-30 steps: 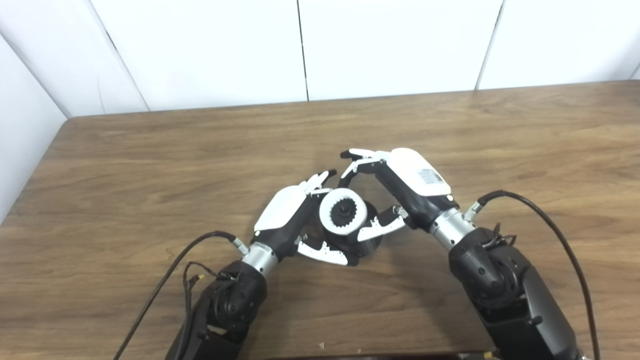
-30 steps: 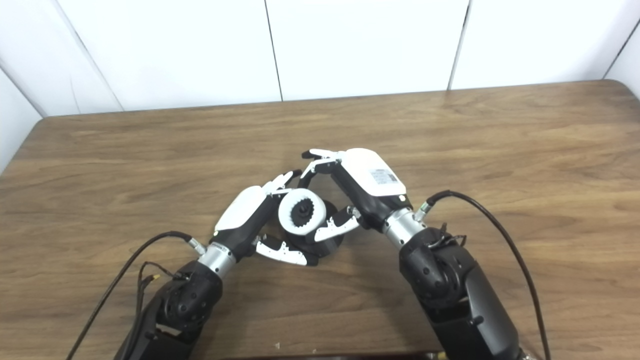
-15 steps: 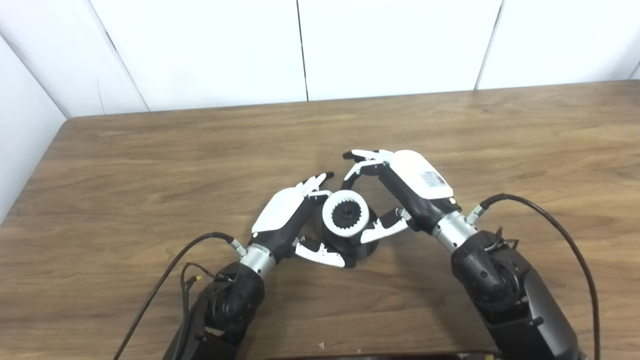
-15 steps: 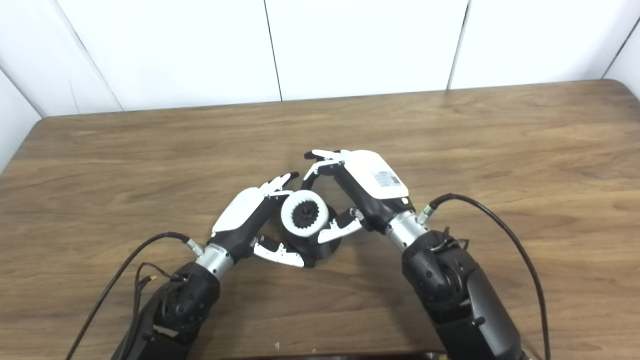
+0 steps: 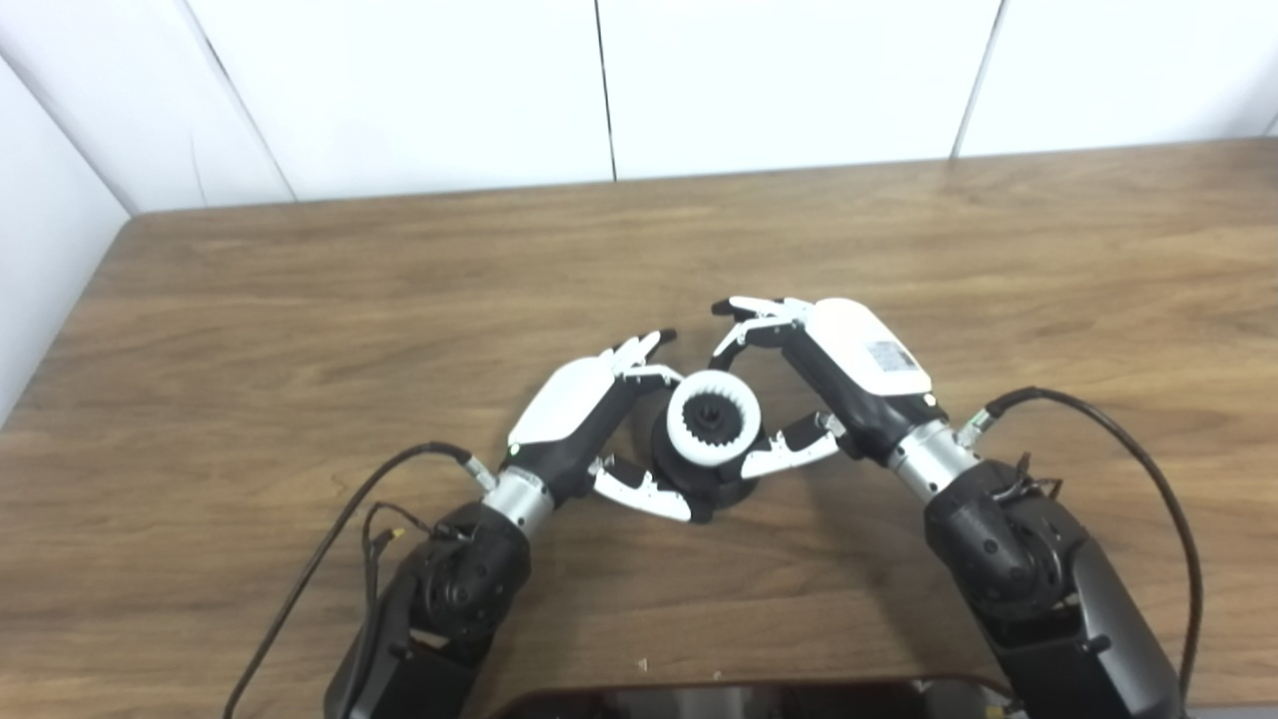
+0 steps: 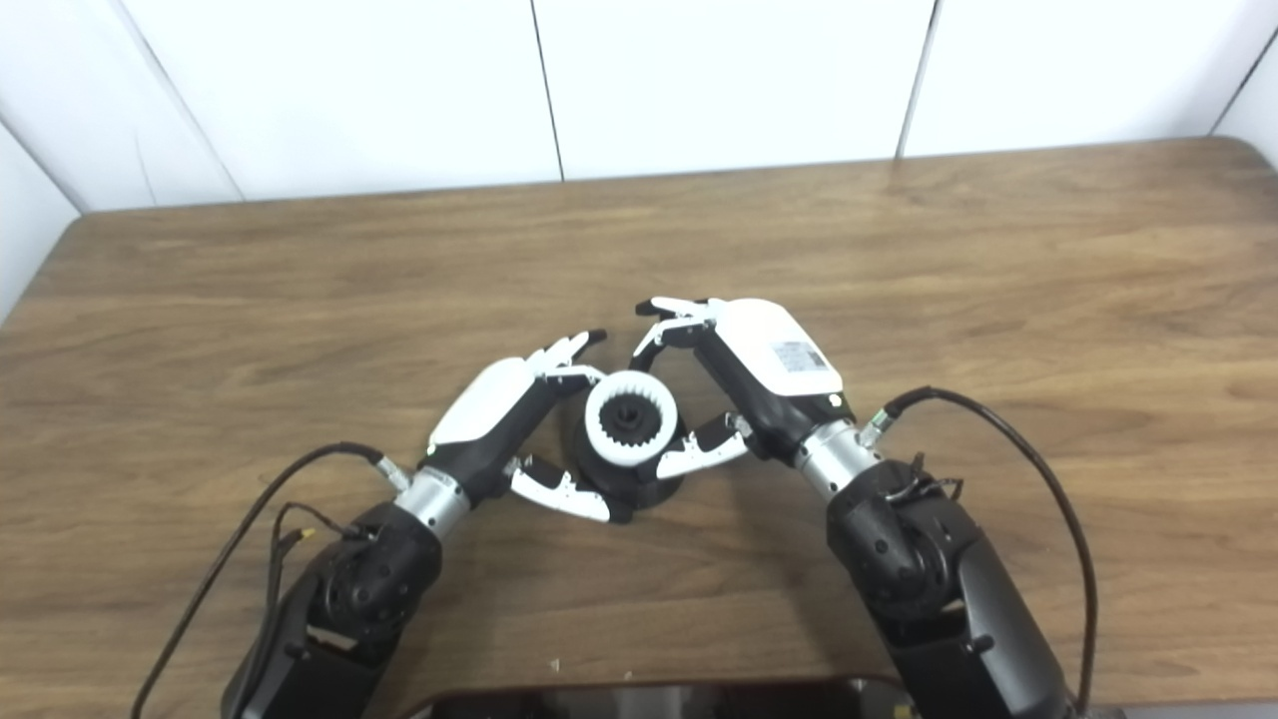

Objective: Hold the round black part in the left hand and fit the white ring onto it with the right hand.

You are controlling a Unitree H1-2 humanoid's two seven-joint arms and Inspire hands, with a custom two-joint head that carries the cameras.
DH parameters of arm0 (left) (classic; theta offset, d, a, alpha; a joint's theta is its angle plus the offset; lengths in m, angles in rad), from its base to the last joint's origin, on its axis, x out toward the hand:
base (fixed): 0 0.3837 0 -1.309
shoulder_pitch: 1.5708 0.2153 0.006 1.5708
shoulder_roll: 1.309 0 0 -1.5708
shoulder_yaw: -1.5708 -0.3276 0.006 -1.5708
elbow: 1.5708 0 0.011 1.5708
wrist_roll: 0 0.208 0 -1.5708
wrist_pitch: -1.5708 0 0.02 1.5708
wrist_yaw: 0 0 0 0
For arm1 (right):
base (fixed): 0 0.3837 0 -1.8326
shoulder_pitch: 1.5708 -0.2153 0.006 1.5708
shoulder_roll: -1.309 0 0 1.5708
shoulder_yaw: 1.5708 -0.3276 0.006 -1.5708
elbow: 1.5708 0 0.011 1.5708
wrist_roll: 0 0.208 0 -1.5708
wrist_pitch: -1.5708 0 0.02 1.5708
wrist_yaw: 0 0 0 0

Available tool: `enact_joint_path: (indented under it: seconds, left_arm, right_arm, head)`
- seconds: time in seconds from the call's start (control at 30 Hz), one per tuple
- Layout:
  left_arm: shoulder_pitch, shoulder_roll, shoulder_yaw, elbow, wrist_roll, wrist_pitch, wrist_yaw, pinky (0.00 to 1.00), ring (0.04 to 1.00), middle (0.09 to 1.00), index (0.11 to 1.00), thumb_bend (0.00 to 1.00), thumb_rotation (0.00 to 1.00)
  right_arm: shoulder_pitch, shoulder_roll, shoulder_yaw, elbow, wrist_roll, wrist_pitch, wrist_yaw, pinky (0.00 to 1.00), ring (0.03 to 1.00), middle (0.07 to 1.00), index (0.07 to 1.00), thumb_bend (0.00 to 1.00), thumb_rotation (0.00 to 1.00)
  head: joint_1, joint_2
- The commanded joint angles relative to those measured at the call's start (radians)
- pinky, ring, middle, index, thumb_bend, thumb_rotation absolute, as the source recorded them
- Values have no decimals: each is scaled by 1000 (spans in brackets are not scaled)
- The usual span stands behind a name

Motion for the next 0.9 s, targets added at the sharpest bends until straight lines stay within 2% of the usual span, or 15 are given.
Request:
enact_joint_path:
  seconds: [0.0,0.07,0.2,0.53,0.7,0.8,0.87]
  left_arm:
    - [-43,12,14,-36,-12,-33,20,990,1000,1000,622,953,349]
    - [-44,9,14,-34,-12,-32,20,991,1000,1000,620,955,341]
    - [-45,8,11,-33,-9,-30,18,986,1000,1000,620,954,333]
    - [-44,3,8,-34,-9,-24,18,999,1000,1000,624,949,330]
    - [-44,-2,8,-34,-14,-18,14,1000,1000,1000,624,951,325]
    - [-45,-4,6,-33,-10,-17,15,1000,1000,1000,624,951,330]
    - [-44,-4,7,-32,-9,-16,16,1000,1000,1000,623,952,328]
  right_arm:
    - [-10,-39,4,-22,-43,41,71,877,877,904,709,828,412]
    - [-19,-48,9,-38,-48,64,115,889,902,932,773,907,452]
    - [-33,-60,18,-50,-54,83,161,865,923,960,844,993,467]
    - [-37,-61,15,-69,-56,97,203,870,935,978,916,1000,502]
    - [-43,-61,12,-69,-61,95,215,876,939,992,991,1000,525]
    - [-45,-65,2,-67,-49,95,219,882,943,998,1000,1000,532]
    - [-51,-73,-19,-49,-5,94,224,890,950,1000,1000,1000,535]
  head:
    - [1,1]
    - [3,3]
    - [2,4]
    - [-1,5]
    - [-2,5]
    - [-2,2]
    - [0,-1]
